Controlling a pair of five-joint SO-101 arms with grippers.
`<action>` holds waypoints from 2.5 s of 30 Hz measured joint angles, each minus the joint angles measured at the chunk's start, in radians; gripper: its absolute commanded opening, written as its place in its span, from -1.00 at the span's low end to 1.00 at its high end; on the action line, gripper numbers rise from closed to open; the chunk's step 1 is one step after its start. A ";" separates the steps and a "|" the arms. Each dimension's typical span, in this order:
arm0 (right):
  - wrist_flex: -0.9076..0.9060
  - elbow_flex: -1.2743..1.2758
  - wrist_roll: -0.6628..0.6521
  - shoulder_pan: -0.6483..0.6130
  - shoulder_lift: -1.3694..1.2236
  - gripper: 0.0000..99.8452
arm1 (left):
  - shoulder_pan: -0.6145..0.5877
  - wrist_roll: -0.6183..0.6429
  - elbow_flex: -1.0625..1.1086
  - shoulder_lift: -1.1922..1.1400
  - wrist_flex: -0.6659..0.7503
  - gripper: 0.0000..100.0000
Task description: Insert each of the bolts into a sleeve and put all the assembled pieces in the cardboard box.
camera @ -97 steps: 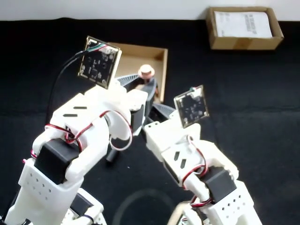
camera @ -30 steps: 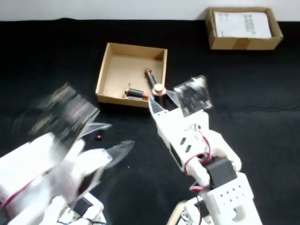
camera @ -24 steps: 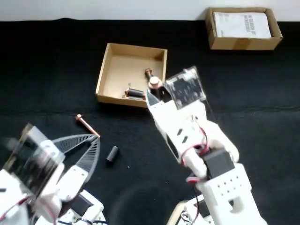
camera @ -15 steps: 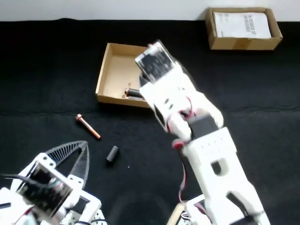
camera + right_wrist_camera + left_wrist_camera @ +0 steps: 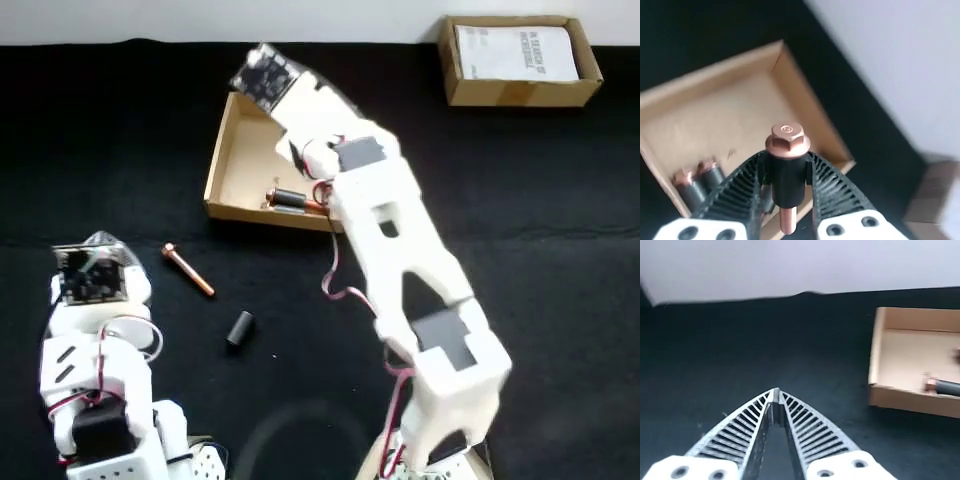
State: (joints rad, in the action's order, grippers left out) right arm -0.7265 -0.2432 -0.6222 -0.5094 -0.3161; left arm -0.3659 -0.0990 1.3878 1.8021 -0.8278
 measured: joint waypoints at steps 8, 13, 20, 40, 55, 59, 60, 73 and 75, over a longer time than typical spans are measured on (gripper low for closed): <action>0.000 -0.115 -0.071 -0.005 -0.311 -0.98 | -0.144 0.026 0.089 0.000 0.031 -0.98; 0.000 -0.186 -0.083 -0.023 -0.396 -0.98 | -0.173 0.028 0.135 0.002 0.034 -0.98; -0.107 -0.236 -0.084 -0.038 -0.405 -0.72 | -0.173 0.028 0.157 0.002 0.034 -0.98; -1.014 -0.812 0.284 -0.298 -0.132 -0.78 | -0.173 0.032 -0.017 0.002 -0.345 -0.98; -0.984 -0.060 0.671 -0.638 0.483 -0.78 | -0.450 0.032 -0.341 0.011 -0.703 -0.98; -0.870 0.195 0.812 -0.623 0.608 -0.78 | -0.540 0.032 -0.351 0.011 -0.744 -0.98; -0.836 0.253 0.835 -0.609 0.634 -0.78 | -0.552 0.032 -0.351 0.011 -0.746 -0.98; -0.400 0.712 1.243 -0.457 0.729 -0.77 | -0.569 0.032 -0.373 0.011 -0.755 -0.97; -0.356 0.753 1.266 -0.457 0.729 -0.77 | -0.569 0.032 -0.373 0.011 -0.755 -0.97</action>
State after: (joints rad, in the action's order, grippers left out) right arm -1.0825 0.5102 0.6437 -0.9666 0.4127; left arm -0.9352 -0.0667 1.0150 1.8128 -1.5827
